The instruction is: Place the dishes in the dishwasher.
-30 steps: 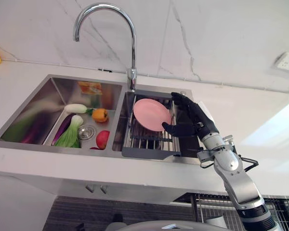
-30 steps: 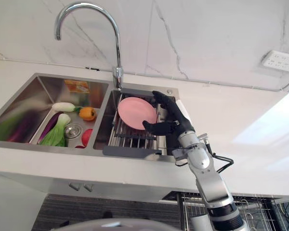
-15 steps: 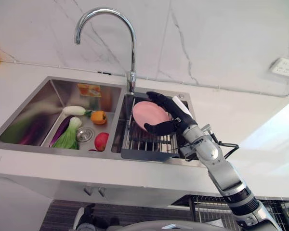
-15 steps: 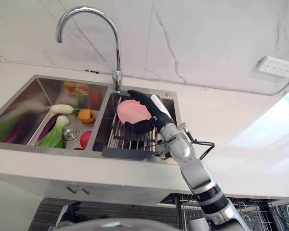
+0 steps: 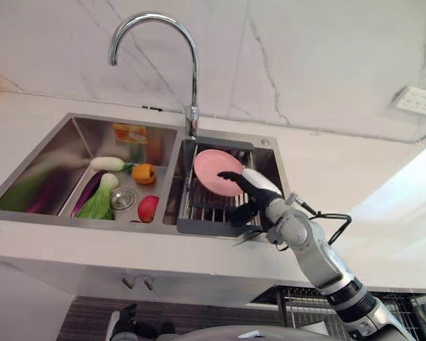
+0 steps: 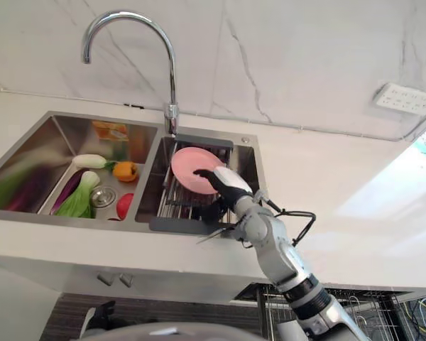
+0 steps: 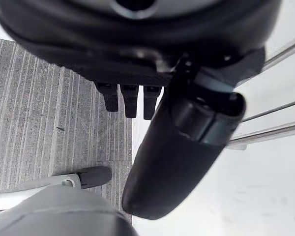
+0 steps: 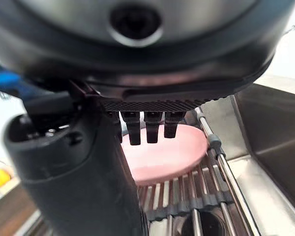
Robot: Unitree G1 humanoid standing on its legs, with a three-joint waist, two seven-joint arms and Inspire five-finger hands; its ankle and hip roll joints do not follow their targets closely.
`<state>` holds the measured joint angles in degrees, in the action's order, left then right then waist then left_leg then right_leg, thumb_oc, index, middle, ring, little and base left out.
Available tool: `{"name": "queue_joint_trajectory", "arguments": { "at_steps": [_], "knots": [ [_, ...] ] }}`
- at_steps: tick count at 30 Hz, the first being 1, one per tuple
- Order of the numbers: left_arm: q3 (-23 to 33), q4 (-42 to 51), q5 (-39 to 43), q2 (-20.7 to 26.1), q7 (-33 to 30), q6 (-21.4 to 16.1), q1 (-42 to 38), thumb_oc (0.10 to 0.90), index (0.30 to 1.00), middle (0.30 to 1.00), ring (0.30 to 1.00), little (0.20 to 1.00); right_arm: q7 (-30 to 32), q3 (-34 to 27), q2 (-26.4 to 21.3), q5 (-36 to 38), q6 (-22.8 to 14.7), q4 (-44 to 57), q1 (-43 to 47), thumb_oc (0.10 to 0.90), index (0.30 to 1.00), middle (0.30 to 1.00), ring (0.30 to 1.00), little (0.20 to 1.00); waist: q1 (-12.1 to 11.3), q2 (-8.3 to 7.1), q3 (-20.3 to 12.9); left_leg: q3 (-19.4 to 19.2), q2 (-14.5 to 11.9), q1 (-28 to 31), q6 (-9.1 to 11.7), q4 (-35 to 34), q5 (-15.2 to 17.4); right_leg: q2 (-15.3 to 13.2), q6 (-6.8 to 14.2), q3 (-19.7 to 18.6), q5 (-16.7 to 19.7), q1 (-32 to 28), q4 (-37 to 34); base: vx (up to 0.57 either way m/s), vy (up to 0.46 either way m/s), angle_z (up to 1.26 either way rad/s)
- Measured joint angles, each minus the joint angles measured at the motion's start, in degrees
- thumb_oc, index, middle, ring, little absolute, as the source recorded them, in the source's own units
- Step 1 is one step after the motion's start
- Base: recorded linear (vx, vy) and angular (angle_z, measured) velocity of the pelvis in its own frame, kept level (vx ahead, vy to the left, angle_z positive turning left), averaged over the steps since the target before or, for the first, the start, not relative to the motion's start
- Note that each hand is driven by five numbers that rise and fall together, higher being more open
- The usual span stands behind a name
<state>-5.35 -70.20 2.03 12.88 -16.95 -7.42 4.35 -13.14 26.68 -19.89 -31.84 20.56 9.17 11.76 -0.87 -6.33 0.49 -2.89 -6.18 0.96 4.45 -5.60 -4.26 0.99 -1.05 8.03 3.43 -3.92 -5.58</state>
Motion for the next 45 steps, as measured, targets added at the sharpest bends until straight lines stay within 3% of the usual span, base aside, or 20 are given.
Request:
{"name": "queue_joint_trajectory", "arguments": {
  "at_steps": [6, 13, 22, 38, 39, 40, 41, 42, 45],
  "knots": [
    [-0.1, -0.1, 0.2, 0.1, -0.2, -0.1, -0.2, 0.8, 0.9, 0.9, 0.9, 0.9, 6.4, 2.3, 0.5, -8.6, -2.3, -6.7, 1.3, 0.8, 0.9, 0.9, 0.9, 0.9, -0.4, -0.34, 0.1, 0.0, 0.0, -0.3, 0.0, 0.0, 0.0, 0.0, 0.0, -0.1, 0.0, 0.0, 0.0, 0.0, 0.01, 0.0],
    [0.0, -0.1, 2.1, -0.1, -0.8, -0.2, -0.6, 0.8, 0.9, 0.9, 0.9, 0.9, 15.2, 3.2, 2.7, -8.6, -2.6, -10.0, 1.9, 0.8, 0.9, 0.9, 0.9, 0.9, -1.7, -0.12, 1.3, 0.1, 0.0, -0.6, 0.0, 0.0, 0.0, 0.0, 0.0, 0.0, 0.0, 0.3, 0.0, 0.0, 0.004, 0.0],
    [0.1, -0.4, 3.9, -0.8, -1.9, -1.4, -0.9, 0.8, 0.9, 0.9, 0.9, 0.9, 26.5, 5.9, 5.9, -8.7, -3.1, -21.8, 8.5, 0.8, 0.9, 0.9, 0.9, 0.9, -3.6, 0.81, 2.9, 0.3, 0.0, -0.9, 0.0, 0.0, 0.0, 0.0, 0.0, 0.4, 0.0, 0.4, 0.0, 0.0, 0.0, 0.0],
    [2.2, -1.1, 6.3, -2.0, -2.9, -3.1, -1.2, 0.8, 0.9, 0.9, 0.9, 0.9, 31.8, 6.7, 7.0, -9.1, -2.4, -26.0, 10.9, 0.8, 0.9, 0.9, 0.9, 0.9, -5.0, 1.22, 3.8, 0.9, 0.0, -1.7, 0.0, 0.0, -0.1, 0.0, 0.0, 1.1, 0.1, 0.7, 0.0, 0.0, 0.001, 0.02],
    [2.2, -1.2, 6.3, -2.0, -2.9, -3.3, -1.2, 0.8, 0.9, 0.9, 0.9, 0.9, 32.8, 7.4, 7.3, -9.1, -2.6, -27.2, 11.8, 0.772, 0.858, 0.858, 0.858, 0.858, -5.0, 1.27, 3.8, 0.9, 0.0, -1.6, 0.0, 0.0, -0.1, 0.0, 0.0, 1.0, 0.1, 0.7, 0.0, 0.0, 0.0, 0.0],
    [2.0, -1.1, 6.3, -2.0, -2.9, -3.4, -1.2, 0.8, 0.9, 0.9, 0.9, 0.9, 34.0, 8.1, 7.6, -9.1, -2.7, -28.0, 12.4, 0.604, 0.606, 0.606, 0.606, 0.606, -5.0, 1.32, 3.9, 0.9, 0.0, -1.6, 0.0, 0.0, -0.1, 0.0, 0.0, 1.1, 0.1, 0.7, 0.1, 0.0, 0.0, 0.0],
    [2.0, -1.2, 6.4, -2.0, -3.0, -3.5, -1.2, 0.8, 0.9, 0.9, 0.9, 0.9, 36.0, 8.3, 8.2, -9.1, -3.6, -29.2, 12.7, 0.524, 0.486, 0.486, 0.486, 0.486, -5.0, 1.5, 4.0, 0.8, 0.0, -1.6, 0.0, 0.0, -0.1, 0.0, 0.0, 1.1, 0.1, 0.7, 0.1, 0.0, 0.0, 0.0],
    [2.0, -1.2, 6.4, -1.9, -3.0, -3.5, -1.2, 0.8, 0.9, 0.9, 0.9, 0.9, 38.2, 8.5, 8.8, -9.1, -4.5, -30.6, 13.3, 0.4, 0.3, 0.3, 0.3, 0.3, -5.0, 1.5, 4.0, 0.8, 0.0, -1.5, 0.0, 0.0, -0.1, 0.0, 0.0, 1.1, 0.1, 0.6, 0.1, 0.0, 0.0, 0.0],
    [1.8, -1.2, 6.4, -1.9, -3.0, -3.8, -1.3, 0.8, 0.9, 0.9, 0.9, 0.9, 43.9, 9.5, 11.0, -9.1, -5.5, -35.3, 16.2, 0.4, 0.3, 0.3, 0.3, 0.3, -5.1, 1.69, 4.1, 0.8, 0.0, -1.5, 0.0, 0.0, -0.1, 0.0, 0.0, 1.3, 0.1, 0.6, 0.1, 0.0, -0.006, 0.04]
  ]
}}
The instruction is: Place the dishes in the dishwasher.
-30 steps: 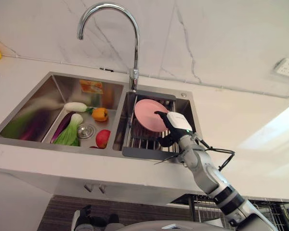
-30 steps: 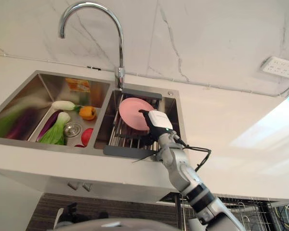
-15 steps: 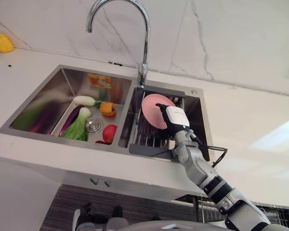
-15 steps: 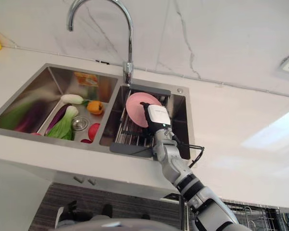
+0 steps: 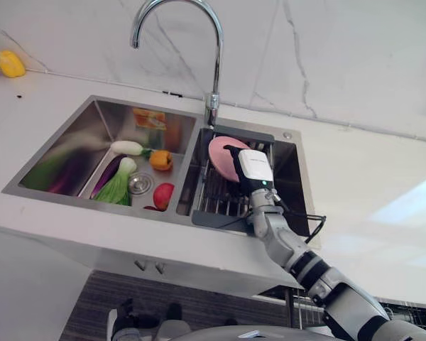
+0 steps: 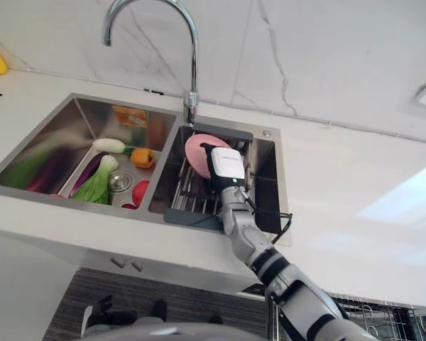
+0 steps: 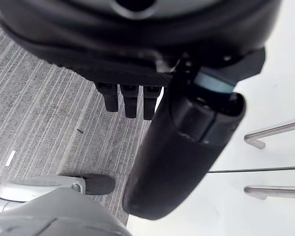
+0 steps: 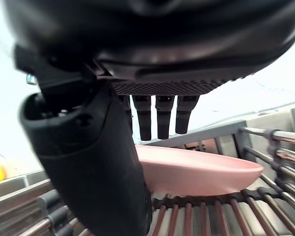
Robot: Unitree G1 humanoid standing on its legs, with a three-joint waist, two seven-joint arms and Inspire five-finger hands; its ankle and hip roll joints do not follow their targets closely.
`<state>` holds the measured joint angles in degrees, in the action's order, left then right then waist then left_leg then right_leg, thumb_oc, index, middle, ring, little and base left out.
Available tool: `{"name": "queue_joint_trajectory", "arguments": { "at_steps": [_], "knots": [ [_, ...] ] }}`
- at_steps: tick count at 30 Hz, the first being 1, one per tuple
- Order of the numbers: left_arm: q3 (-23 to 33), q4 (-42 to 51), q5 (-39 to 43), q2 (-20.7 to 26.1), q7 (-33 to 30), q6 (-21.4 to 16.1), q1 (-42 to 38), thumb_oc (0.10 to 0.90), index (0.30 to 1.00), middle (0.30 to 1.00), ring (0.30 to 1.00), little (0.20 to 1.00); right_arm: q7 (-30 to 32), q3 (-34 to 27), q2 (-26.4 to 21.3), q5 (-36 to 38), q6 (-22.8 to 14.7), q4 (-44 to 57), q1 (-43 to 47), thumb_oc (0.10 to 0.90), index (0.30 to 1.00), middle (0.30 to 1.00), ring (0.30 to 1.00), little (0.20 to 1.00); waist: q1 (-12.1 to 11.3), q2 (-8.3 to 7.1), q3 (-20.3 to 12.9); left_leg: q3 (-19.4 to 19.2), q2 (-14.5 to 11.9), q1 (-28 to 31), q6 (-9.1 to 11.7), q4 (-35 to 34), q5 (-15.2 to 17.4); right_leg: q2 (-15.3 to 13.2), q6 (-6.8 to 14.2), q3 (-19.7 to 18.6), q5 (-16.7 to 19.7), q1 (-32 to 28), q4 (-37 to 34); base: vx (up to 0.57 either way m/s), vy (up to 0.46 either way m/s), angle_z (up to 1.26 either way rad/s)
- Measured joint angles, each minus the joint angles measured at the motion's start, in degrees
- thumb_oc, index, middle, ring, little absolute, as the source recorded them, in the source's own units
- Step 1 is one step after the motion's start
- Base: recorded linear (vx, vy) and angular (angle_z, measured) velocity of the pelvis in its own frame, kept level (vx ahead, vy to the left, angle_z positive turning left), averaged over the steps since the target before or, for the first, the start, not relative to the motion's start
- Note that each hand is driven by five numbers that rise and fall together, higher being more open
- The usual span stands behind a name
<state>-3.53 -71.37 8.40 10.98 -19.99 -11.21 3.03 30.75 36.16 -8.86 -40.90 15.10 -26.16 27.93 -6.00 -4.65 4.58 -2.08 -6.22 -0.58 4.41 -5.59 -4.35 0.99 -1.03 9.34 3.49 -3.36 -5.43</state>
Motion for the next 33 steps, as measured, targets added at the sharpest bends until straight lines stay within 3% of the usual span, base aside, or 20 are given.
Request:
{"name": "queue_joint_trajectory", "arguments": {
  "at_steps": [6, 14, 19, 23, 26, 28, 31, 33],
  "knots": [
    [-0.1, -0.1, 0.1, -0.4, 0.0, -0.1, 0.1, 0.8, 0.9, 0.9, 0.9, 0.9, 5.8, 0.0, 0.2, -0.1, 0.2, -1.3, 0.7, 0.4, 0.3, 0.3, 0.3, 0.3, -0.4, 0.32, 0.1, -0.2, 0.0, -0.4, -0.1, 0.0, -0.1, -0.2, 0.0, 0.8, 0.0, 0.0, 0.0, -0.01, -0.002, 0.07],
    [0.0, -0.4, 0.1, -0.5, 0.0, -0.8, -0.3, 0.8, 0.9, 0.9, 0.9, 0.9, 7.8, 1.0, -1.2, 0.0, 0.0, -0.8, 1.2, 0.4, 0.3, 0.3, 0.3, 0.3, 0.0, 0.83, 0.3, 0.1, -0.2, -0.2, -0.8, 0.0, -0.5, -0.2, 0.0, -0.1, 0.0, -0.1, 0.6, 0.0, -0.002, 0.03],
    [0.1, -0.4, 0.1, -1.0, 0.0, -0.8, -0.5, 0.8, 0.9, 0.9, 0.9, 0.9, 6.7, -0.5, -5.9, 0.5, -0.5, 11.6, 0.2, 0.4, 0.3, 0.3, 0.3, 0.3, 0.4, 1.77, 0.9, 1.0, -0.4, 0.4, -0.9, 0.0, -0.7, -0.1, 0.1, -1.6, 0.1, -0.8, 0.7, 0.01, 0.0, 0.11],
    [0.2, -0.3, -0.2, -0.8, 0.0, -0.8, -0.3, 0.8, 0.9, 0.9, 0.9, 0.9, 3.0, -4.5, -9.4, 0.4, -2.0, 23.6, -0.8, 0.4, 0.3, 0.3, 0.3, 0.3, 1.3, 1.54, 0.9, 0.9, -0.5, 0.5, -0.5, 0.0, -0.7, 0.0, 0.2, -2.1, 0.2, -1.0, 0.5, 0.0, 0.04, -0.01],
    [-0.2, -0.3, -2.2, 0.0, 0.4, -0.6, -0.1, 0.8, 0.9, 0.9, 0.9, 0.9, 0.1, -8.6, -12.9, 0.2, -3.6, 31.8, -2.0, 0.4, 0.3, 0.3, 0.3, 0.3, 3.6, 0.72, 1.2, 0.6, -0.5, 0.5, -0.1, 0.0, -0.8, -0.1, 0.6, -2.5, 0.4, -0.8, 0.5, -0.02, 0.076, -0.08],
    [-0.7, 0.6, -3.1, 0.5, 0.8, -0.3, -0.3, 0.8, 0.9, 0.9, 0.9, 0.9, -1.0, -12.0, -15.0, -2.1, -5.3, 34.8, -4.6, 0.4, 0.3, 0.3, 0.3, 0.3, 4.6, -0.76, 1.2, -0.5, -0.2, 0.3, 0.1, 0.0, -1.1, -0.2, 0.7, -3.7, 0.5, 0.3, 0.7, -0.04, 0.137, -0.27],
    [-4.9, 1.6, -5.1, 2.2, 2.3, 1.1, -0.6, 0.8, 0.9, 0.9, 0.9, 0.9, -3.3, -15.7, -16.8, -4.1, -5.7, 39.4, -10.2, 0.4, 0.3, 0.3, 0.3, 0.3, 7.2, -1.69, 1.7, -2.9, -0.1, 0.2, -0.3, 0.0, -1.3, -0.3, 2.5, -6.7, 2.0, 2.3, 1.3, -0.13, 0.13, -0.5],
    [-7.2, 1.8, -6.9, 2.7, 2.7, 1.4, -1.9, 0.8, 0.9, 0.9, 0.9, 0.9, -4.0, -17.5, -16.7, -4.1, -5.7, 40.6, -11.8, 0.4, 0.3, 0.3, 0.3, 0.3, 9.0, -1.06, 2.9, -5.4, -0.8, -0.6, -1.0, 0.0, -1.3, 0.1, 6.5, -9.4, 5.0, 5.3, 2.1, -0.19, 0.11, -0.96]
  ]
}}
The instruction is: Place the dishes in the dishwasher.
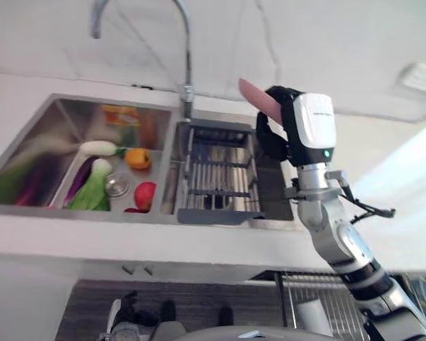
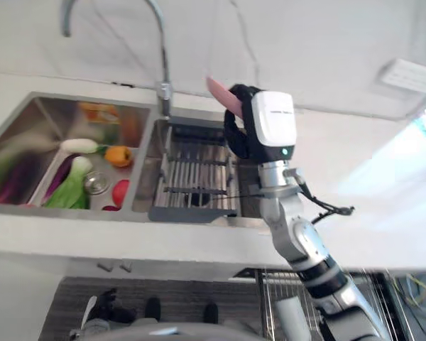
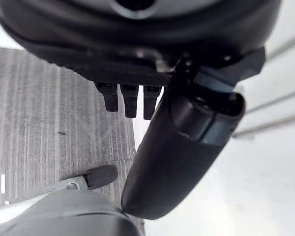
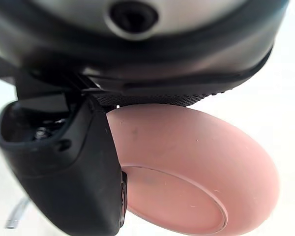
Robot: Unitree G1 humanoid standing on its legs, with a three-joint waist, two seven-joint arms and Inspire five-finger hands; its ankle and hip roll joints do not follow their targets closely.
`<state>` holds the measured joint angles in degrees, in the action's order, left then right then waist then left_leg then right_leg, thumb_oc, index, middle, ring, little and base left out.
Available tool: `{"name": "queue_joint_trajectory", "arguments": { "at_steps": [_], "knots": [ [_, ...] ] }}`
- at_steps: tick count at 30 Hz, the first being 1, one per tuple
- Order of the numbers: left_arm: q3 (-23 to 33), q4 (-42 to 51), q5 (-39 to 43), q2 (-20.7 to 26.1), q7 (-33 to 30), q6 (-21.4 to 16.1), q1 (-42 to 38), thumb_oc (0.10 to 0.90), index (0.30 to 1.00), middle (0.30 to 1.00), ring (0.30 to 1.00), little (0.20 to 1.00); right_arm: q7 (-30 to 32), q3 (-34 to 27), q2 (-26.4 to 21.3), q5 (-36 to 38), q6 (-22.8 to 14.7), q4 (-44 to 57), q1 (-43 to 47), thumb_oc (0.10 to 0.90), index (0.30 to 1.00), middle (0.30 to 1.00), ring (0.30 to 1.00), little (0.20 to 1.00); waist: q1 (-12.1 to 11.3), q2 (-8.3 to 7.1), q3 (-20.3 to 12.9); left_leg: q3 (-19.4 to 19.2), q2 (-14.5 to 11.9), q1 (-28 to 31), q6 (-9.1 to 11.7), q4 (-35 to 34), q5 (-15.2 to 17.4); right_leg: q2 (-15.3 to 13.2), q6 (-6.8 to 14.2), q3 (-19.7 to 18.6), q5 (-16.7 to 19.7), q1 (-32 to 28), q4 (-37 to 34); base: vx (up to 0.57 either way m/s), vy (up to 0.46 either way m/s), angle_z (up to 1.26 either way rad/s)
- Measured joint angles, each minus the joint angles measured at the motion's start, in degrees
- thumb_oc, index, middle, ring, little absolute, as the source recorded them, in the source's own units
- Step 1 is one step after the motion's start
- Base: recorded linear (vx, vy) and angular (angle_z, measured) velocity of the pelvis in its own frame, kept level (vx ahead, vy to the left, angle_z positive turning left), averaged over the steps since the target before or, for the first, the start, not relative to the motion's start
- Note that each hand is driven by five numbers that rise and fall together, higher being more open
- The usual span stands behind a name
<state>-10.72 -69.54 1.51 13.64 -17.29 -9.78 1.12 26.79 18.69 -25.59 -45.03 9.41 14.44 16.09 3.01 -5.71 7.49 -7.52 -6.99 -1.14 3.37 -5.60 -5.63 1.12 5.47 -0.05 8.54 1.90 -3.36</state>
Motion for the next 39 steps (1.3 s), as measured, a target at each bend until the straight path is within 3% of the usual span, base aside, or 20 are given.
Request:
{"name": "queue_joint_trajectory", "arguments": {
  "at_steps": [1, 2, 3, 4, 5, 7, 9, 10, 11, 12, 13, 16, 18, 19, 20, 22, 26, 29, 34, 39],
  "knots": [
    [-0.4, 0.0, -0.7, 0.0, 0.4, 0.2, -1.5, 0.8, 0.9, 0.9, 0.9, 0.9, -0.1, -0.8, 0.0, -0.1, -0.1, 0.0, 0.0, 0.4, 0.3, 0.3, 0.3, 0.3, 0.8, 0.22, 1.3, -0.5, 0.2, -0.4, -0.4, 0.3, 0.1, 0.5, 2.1, -1.5, 2.8, 2.1, 0.3, -0.21, 0.069, -1.53],
    [-1.7, -0.1, -1.3, -0.5, 0.3, 0.4, -4.0, 0.8, 0.9, 0.9, 0.9, 0.9, -0.3, -2.1, -0.1, -0.2, -0.1, 0.1, 0.1, 0.4, 0.3, 0.3, 0.3, 0.3, 0.9, 1.19, 2.8, -1.6, -0.6, -1.8, -1.6, 0.1, 0.1, 1.7, 4.3, -3.1, 8.2, 5.3, 0.4, -0.14, 0.052, -1.46],
    [-2.0, -0.8, -2.1, -1.6, 0.4, 0.4, -6.5, 0.8, 0.9, 0.9, 0.9, 0.9, -0.3, -3.4, -0.4, -0.3, 0.0, 0.3, -0.1, 0.4, 0.3, 0.3, 0.3, 0.3, 2.4, 2.38, 4.8, -2.7, -1.5, -2.8, -3.3, 0.1, -0.7, 1.2, 6.8, -1.7, 9.0, 6.6, -1.3, -0.18, 0.053, -1.12],
    [-1.2, -2.3, -1.0, -3.1, 0.1, 1.3, -8.2, 0.8, 0.9, 0.9, 0.9, 0.9, -0.4, -4.3, -0.4, -0.3, 0.6, 0.3, -1.0, 0.4, 0.3, 0.3, 0.3, 0.3, 4.0, 3.2, 5.5, -3.2, -1.4, -3.6, -3.8, 0.0, -1.3, -0.9, 4.5, 0.6, 5.7, 6.3, -2.7, -0.23, 0.059, -0.74],
    [-1.7, -2.7, -1.7, -3.8, 0.2, 1.2, -8.1, 0.8, 0.9, 0.9, 0.9, 0.9, -0.5, -4.8, -0.4, -0.3, 1.3, 0.5, -2.0, 0.4, 0.3, 0.3, 0.3, 0.3, 3.8, 3.71, 5.8, -5.9, -2.2, -3.3, -4.2, 0.3, -2.3, -2.9, 2.4, 3.7, 4.3, 6.0, -2.5, -0.29, 0.059, -0.9],
    [-1.0, -2.2, -2.5, -4.0, 0.6, 0.7, -7.2, 0.8, 0.9, 0.9, 0.9, 0.9, -0.7, -4.8, -0.5, -0.3, 1.2, 1.6, -3.6, 0.4, 0.3, 0.3, 0.3, 0.3, 1.9, 3.93, 6.1, -11.4, -4.2, -2.6, -3.9, 0.4, -2.6, -6.0, 0.9, 10.4, 1.7, 5.4, 2.3, -0.27, 0.02, -1.33],
    [0.6, -1.4, -2.6, -3.5, 0.1, 0.1, -7.1, 0.8, 0.9, 0.9, 0.9, 0.9, -1.4, -4.4, -1.4, -0.3, 0.5, 3.0, -3.7, 0.4, 0.3, 0.3, 0.3, 0.3, -1.9, 3.1, 5.7, -17.6, -6.3, -1.2, -2.6, 0.4, -3.5, -9.4, 2.2, 15.4, -2.3, 2.9, 11.0, -0.18, 0.014, -1.28],
    [0.6, -1.4, -2.6, -3.5, 0.1, 0.1, -7.1, 0.8, 0.9, 0.9, 0.9, 0.9, -1.4, -4.4, -1.4, -0.3, 0.5, 3.0, -3.7, 0.4, 0.3, 0.3, 0.3, 0.3, -1.9, 3.1, 5.7, -17.6, -6.3, -1.2, -2.6, 0.4, -3.5, -9.4, 2.2, 15.4, -2.3, 2.9, 11.0, -0.03, 0.01, -1.16],
    [0.6, -0.6, -2.4, -2.8, -0.1, -0.3, -6.8, 0.8, 0.9, 0.9, 0.9, 0.9, -2.1, -4.2, -3.0, -0.7, -0.3, 5.4, -3.8, 0.4, 0.3, 0.3, 0.3, 0.3, -4.1, 2.12, 4.8, -19.9, -6.9, -0.8, -1.4, 0.4, -3.4, -11.1, 3.3, 16.6, -2.6, -0.7, 9.5, 0.02, -0.008, -1.15],
    [1.1, 0.7, -2.2, -1.5, -0.2, -0.3, -6.2, 0.8, 0.9, 0.9, 0.9, 0.9, -2.3, -4.1, -2.7, -2.0, -1.3, 7.4, -3.1, 0.4, 0.3, 0.3, 0.3, 0.3, -5.4, 0.07, 3.8, -20.5, -5.6, -1.2, -0.3, 0.4, -3.6, -12.0, 4.3, 15.8, 1.7, -3.5, 3.0, 0.11, -0.105, -1.56],
    [3.4, 0.6, -2.2, -1.5, -0.2, 0.1, -5.9, 0.8, 0.9, 0.9, 0.9, 0.9, -2.3, -4.0, -3.0, -3.2, -2.3, 8.9, -1.9, 0.4, 0.3, 0.3, 0.3, 0.3, -4.5, -0.71, 3.7, -20.6, -5.9, -0.8, 1.2, 0.2, -4.4, -10.8, 3.6, 16.2, 0.7, -5.5, -2.2, 0.1, -0.1, -1.14],
    [5.4, 0.0, -2.1, -4.7, -0.4, -0.1, -4.0, 0.8, 0.9, 0.9, 0.9, 0.9, -2.3, -4.3, -5.4, -4.5, -1.2, 8.8, -3.4, 0.4, 0.3, 0.3, 0.3, 0.3, -2.4, 2.46, 1.8, -18.3, -9.0, 0.0, 3.1, 0.0, -4.5, -8.0, 3.9, 14.7, -0.8, -5.4, -1.1, 0.09, -0.099, -0.5],
    [5.4, -0.9, -2.3, -4.8, 0.1, -0.2, -3.5, 0.8, 0.9, 0.9, 0.9, 0.9, -2.3, -6.5, -6.6, -4.6, -0.5, 8.3, -5.5, 0.4, 0.3, 0.3, 0.3, 0.3, -0.5, 0.69, 0.1, -17.8, -8.6, 0.2, 5.3, -0.1, -5.2, -8.4, 1.0, 14.9, -5.2, -6.6, -2.4, 0.06, -0.085, 0.09],
    [5.4, -1.7, -2.4, -5.0, 0.0, -0.1, -3.6, 0.8, 0.9, 0.9, 0.9, 0.9, -2.4, -7.5, -6.6, -4.7, 0.1, 8.2, -6.5, 0.4, 0.3, 0.3, 0.3, 0.3, 0.9, 1.14, -0.3, -16.4, -9.8, 0.0, 6.0, -0.1, -6.0, -6.7, 0.1, 15.5, -5.7, -6.5, -2.3, 0.06, -0.082, 0.06],
    [5.4, -1.7, -2.4, -5.0, 0.0, -0.1, -3.6, 0.8, 0.9, 0.9, 0.9, 0.9, -2.4, -7.5, -6.6, -4.7, 0.1, 8.2, -6.5, 0.4, 0.3, 0.3, 0.3, 0.3, 0.9, 1.14, -0.3, -16.4, -9.8, 0.0, 6.0, -0.1, -6.0, -6.7, 0.1, 15.5, -5.7, -6.5, -2.3, 0.06, -0.084, 0.06],
    [5.4, -2.1, -2.7, -6.0, 0.3, 0.5, -2.8, 0.8, 0.9, 0.9, 0.9, 0.9, -2.6, -9.2, -6.7, -4.8, 0.3, 8.6, -12.7, 0.4, 0.3, 0.3, 0.3, 0.3, 1.8, 2.69, -1.9, -14.9, -12.0, -0.1, 6.9, -0.1, -6.9, -4.4, -0.9, 16.1, -6.0, -7.0, -2.4, 0.05, -0.103, 0.11],
    [6.9, -1.6, -2.8, -7.5, 0.1, 0.5, -0.3, 0.8, 0.9, 0.9, 0.9, 0.9, -4.4, -8.0, -7.4, -5.6, -0.1, 7.2, -18.9, 0.4, 0.3, 0.3, 0.3, 0.3, 3.7, 5.1, -3.9, -14.9, -12.0, 0.0, 6.9, -0.1, -7.6, -4.3, -1.0, 16.0, -6.0, -7.0, -2.4, 0.02, -0.059, 0.01],
    [6.8, -1.6, -2.8, -7.6, 0.0, 0.5, 0.1, 0.8, 0.9, 0.9, 0.9, 0.9, -5.5, -6.6, -8.4, -6.7, -0.1, 4.4, -20.6, 0.4, 0.3, 0.3, 0.3, 0.3, 3.8, 5.87, -4.4, -14.8, -12.1, 0.0, 6.9, -0.1, -7.6, -4.3, -1.1, 16.0, -5.9, -7.0, -2.4, 0.0, -0.03, 0.01],
    [6.4, -2.0, -3.3, -7.5, 0.0, 0.5, 0.2, 0.8, 0.9, 0.9, 0.9, 0.9, -8.6, 6.3, -10.7, -10.1, -3.6, -17.0, -19.3, 0.4, 0.3, 0.3, 0.3, 0.3, 3.1, 6.08, -6.1, -13.5, -11.9, -1.0, 6.9, -0.1, -7.9, -4.4, -1.1, 17.3, -5.9, -6.9, -2.4, 0.02, -0.055, 0.12],
    [7.0, -1.9, -3.2, -7.7, 0.0, 0.3, 0.0, 0.8, 0.9, 0.9, 0.9, 0.9, -10.0, 11.8, -10.3, -11.8, -4.4, -26.9, -18.1, 0.4, 0.3, 0.3, 0.3, 0.3, 1.2, 6.48, -6.3, -12.6, -11.6, -1.9, 6.7, -0.1, -8.0, -4.7, -1.1, 18.2, -5.8, -6.8, -2.4, 0.01, -0.026, 0.09]
  ]
}}
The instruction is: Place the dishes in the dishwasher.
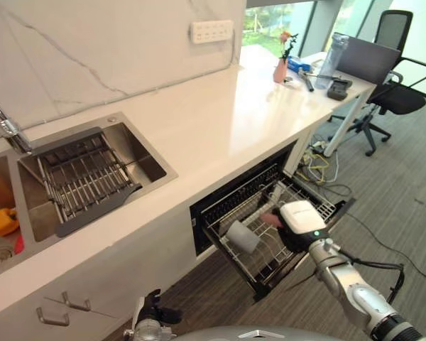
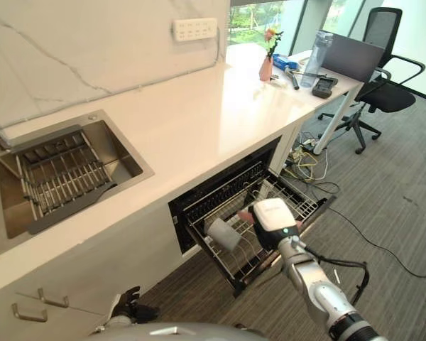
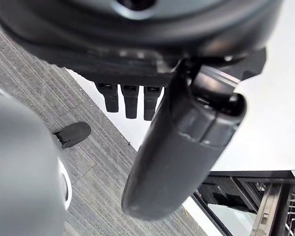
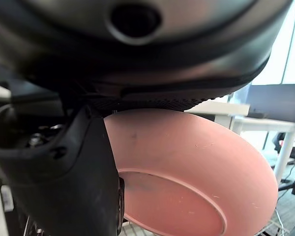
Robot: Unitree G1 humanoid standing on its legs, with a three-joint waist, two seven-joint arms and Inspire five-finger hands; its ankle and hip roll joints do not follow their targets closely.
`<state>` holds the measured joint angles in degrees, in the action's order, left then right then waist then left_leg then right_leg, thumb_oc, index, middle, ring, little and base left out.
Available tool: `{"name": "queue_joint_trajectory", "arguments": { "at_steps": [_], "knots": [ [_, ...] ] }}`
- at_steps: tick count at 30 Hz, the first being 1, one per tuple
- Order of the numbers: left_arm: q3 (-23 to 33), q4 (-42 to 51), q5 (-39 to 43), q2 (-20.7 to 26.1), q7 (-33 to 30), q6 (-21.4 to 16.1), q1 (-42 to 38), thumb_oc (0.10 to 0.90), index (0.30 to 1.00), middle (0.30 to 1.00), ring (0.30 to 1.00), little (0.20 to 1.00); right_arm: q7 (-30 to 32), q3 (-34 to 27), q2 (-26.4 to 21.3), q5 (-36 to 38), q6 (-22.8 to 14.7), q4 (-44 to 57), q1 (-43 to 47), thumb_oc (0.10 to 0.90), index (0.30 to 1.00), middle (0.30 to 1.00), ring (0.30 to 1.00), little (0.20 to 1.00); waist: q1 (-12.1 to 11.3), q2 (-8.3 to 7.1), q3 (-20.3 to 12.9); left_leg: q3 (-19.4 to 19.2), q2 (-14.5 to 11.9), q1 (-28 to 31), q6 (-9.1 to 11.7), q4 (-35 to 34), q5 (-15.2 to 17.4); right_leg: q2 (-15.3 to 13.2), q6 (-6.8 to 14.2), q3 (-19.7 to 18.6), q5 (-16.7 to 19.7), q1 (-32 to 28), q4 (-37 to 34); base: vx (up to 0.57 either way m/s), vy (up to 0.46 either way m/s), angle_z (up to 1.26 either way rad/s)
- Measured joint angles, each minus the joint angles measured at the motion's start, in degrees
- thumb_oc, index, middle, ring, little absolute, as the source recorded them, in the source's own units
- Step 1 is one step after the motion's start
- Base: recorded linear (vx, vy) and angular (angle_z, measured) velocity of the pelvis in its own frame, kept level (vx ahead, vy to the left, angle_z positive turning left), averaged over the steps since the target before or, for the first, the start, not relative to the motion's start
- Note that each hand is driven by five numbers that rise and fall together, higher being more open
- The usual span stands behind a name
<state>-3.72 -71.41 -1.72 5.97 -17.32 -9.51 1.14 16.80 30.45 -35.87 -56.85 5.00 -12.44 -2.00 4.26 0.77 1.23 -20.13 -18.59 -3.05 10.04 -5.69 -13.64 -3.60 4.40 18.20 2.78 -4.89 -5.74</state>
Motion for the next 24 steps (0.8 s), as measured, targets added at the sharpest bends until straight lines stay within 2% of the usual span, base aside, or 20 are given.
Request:
{"name": "queue_joint_trajectory", "arguments": {
  "at_steps": [3, 5, 7, 9, 11, 14, 15, 16, 17, 18, 19, 20, 23, 24],
  "knots": [
    [0.2, -0.1, 0.0, 0.1, 0.0, -0.1, 0.0, 0.8, 0.9, 0.9, 0.9, 0.9, 0.5, 0.5, 0.9, -1.4, 0.5, -2.3, 1.7, 0.4, 0.3, 0.3, 0.3, 0.3, -0.5, 0.06, -0.1, 0.2, 0.3, -0.1, 0.0, 0.0, 0.0, -0.1, 0.0, 0.2, 0.0, -0.1, 0.0, 0.02, -0.046, 0.06],
    [0.1, -0.1, 0.1, 0.2, 0.0, -0.4, -0.1, 0.8, 0.9, 0.9, 0.9, 0.9, 2.6, 3.0, 2.9, -2.0, 2.2, -10.3, 7.4, 0.4, 0.3, 0.3, 0.3, 0.3, -1.0, 0.04, -0.2, 0.4, 0.3, -0.1, -0.2, 0.0, 0.1, 0.1, 0.0, 0.2, 0.0, -0.2, -0.1, 0.01, -0.041, 0.04],
    [0.1, 0.2, 0.3, -0.1, -0.2, -0.7, -0.5, 0.8, 0.9, 0.9, 0.9, 0.9, 3.2, 4.9, 3.1, -3.0, 4.0, -16.3, 10.6, 0.4, 0.3, 0.3, 0.3, 0.3, -2.5, 0.23, -0.3, 0.7, 0.3, -0.6, -0.2, 0.0, 0.1, 0.2, 0.0, 0.6, 0.1, -0.1, -0.1, 0.01, -0.032, 0.12],
    [0.0, 0.3, 1.6, -0.1, -0.5, -1.2, -0.4, 0.8, 0.9, 0.9, 0.9, 0.9, 5.2, 6.3, 4.5, -4.0, 5.9, -21.3, 12.9, 0.4, 0.3, 0.3, 0.3, 0.3, -3.8, 0.78, -0.5, 1.0, 0.3, -1.2, -0.4, 0.0, -0.1, 0.2, 0.0, 1.1, 0.1, 0.2, 0.0, 0.01, -0.026, 0.12],
    [-0.1, 0.2, 1.7, 0.2, -0.9, -1.2, -0.3, 0.8, 0.9, 0.9, 0.9, 0.9, 6.4, 7.4, 6.9, -3.9, 7.4, -26.2, 14.8, 0.4, 0.3, 0.3, 0.3, 0.3, -4.1, 1.45, -0.7, 1.8, 0.5, -1.9, -0.5, 0.0, -0.2, 0.1, 0.0, 1.8, 0.0, 0.3, 0.0, 0.01, -0.017, 0.13],
    [-0.1, 0.2, 1.7, 0.6, -1.0, -1.2, -0.3, 0.8, 0.9, 0.9, 0.9, 0.9, 7.5, 7.5, 9.4, -3.9, 8.1, -30.8, 15.6, 0.4, 0.3, 0.3, 0.3, 0.3, -4.6, 2.09, -0.3, 2.0, 0.7, -2.2, -0.6, 0.0, -0.2, 0.0, 0.0, 2.0, 0.0, 0.4, 0.0, 0.01, -0.013, 0.08],
    [-0.3, 0.0, 1.6, 0.8, -1.0, -1.2, -0.2, 0.8, 0.9, 0.9, 0.9, 0.9, 7.7, 9.2, 11.2, -3.7, 8.3, -35.8, 17.0, 0.4, 0.3, 0.3, 0.3, 0.3, -5.4, 3.05, 0.2, 2.3, 1.0, -2.2, -0.7, 0.0, -0.3, -0.2, 0.0, 2.0, 0.1, 0.4, 0.0, 0.0, 0.0, 0.0],
    [-0.3, 0.0, 1.6, 0.8, -1.0, -1.2, -0.2, 0.8, 0.9, 0.9, 0.9, 0.9, 7.7, 9.2, 11.2, -3.7, 8.3, -35.8, 17.0, 0.4, 0.3, 0.3, 0.3, 0.3, -5.4, 3.05, 0.2, 2.3, 1.0, -2.2, -0.7, 0.0, -0.3, -0.2, 0.0, 2.0, 0.1, 0.4, 0.0, 0.0, 0.0, 0.0],
    [-0.6, -0.1, 1.5, 0.9, -1.0, -1.2, 0.0, 0.8, 0.9, 0.9, 0.9, 0.9, 7.9, 9.6, 11.7, -3.6, 8.2, -37.8, 17.1, 0.4, 0.3, 0.3, 0.3, 0.3, -6.0, 3.72, 0.6, 2.3, 1.1, -2.3, -0.8, 0.0, -0.4, -0.4, 0.0, 2.0, 0.1, 0.5, 0.0, 0.0, 0.0, 0.0],
    [-1.9, -0.5, 1.2, 1.2, -1.2, -1.2, 0.2, 0.8, 0.9, 0.9, 0.9, 0.9, 9.4, 9.7, 13.7, -3.1, 8.2, -43.2, 18.4, 0.4, 0.3, 0.3, 0.3, 0.3, -6.3, 4.25, 0.9, 2.3, 1.1, -2.4, -0.7, 0.0, -0.2, -0.4, 0.0, 2.1, 0.1, 0.5, 0.0, 0.0, 0.0, 0.0],
    [-2.7, -1.5, 1.2, 1.2, -0.9, -1.2, 0.3, 0.8, 0.9, 0.9, 0.9, 0.9, 9.7, 9.5, 14.9, -1.3, 8.5, -46.4, 19.1, 0.587, 0.58, 0.58, 0.58, 0.58, -6.6, 4.76, 1.0, 2.4, 1.1, -2.6, -0.7, 0.0, -0.2, -0.4, 0.0, 2.2, 0.1, 0.7, 0.0, 0.02, -0.002, 0.1],
    [-2.4, -1.4, 1.3, 0.9, -1.1, -1.6, 0.9, 0.8, 0.9, 0.9, 0.9, 0.9, 9.5, 9.5, 14.9, -0.3, 8.5, -47.2, 19.0, 0.8, 0.9, 0.9, 0.9, 0.9, -6.9, 5.15, 1.1, 2.7, 1.2, -3.1, -0.7, 0.0, -0.2, -0.3, 0.0, 2.7, 0.0, 0.7, 0.0, 0.03, -0.004, 0.15],
    [-2.7, -0.8, 1.1, 0.8, -1.0, -2.3, 1.0, 0.8, 0.9, 0.9, 0.9, 0.9, 9.3, 9.0, 15.0, 2.8, 8.6, -45.2, 19.3, 0.8, 0.9, 0.9, 0.9, 0.9, -6.7, 5.76, 1.6, 3.2, 1.3, -3.3, -0.8, 0.0, -0.3, -0.4, -0.1, 2.9, 0.0, 0.8, 0.0, 0.04, -0.021, 0.06],
    [-2.5, -0.9, 1.1, 0.9, -1.0, -2.2, 0.9, 0.8, 0.9, 0.9, 0.9, 0.9, 7.7, 8.9, 13.9, 4.4, 7.5, -40.3, 19.0, 0.8, 0.9, 0.9, 0.9, 0.9, -6.2, 5.66, 1.6, 3.2, 1.2, -3.2, -0.8, 0.0, -0.3, -0.4, -0.1, 3.0, 0.0, 0.7, 0.0, 0.04, -0.022, 0.01]
  ]
}}
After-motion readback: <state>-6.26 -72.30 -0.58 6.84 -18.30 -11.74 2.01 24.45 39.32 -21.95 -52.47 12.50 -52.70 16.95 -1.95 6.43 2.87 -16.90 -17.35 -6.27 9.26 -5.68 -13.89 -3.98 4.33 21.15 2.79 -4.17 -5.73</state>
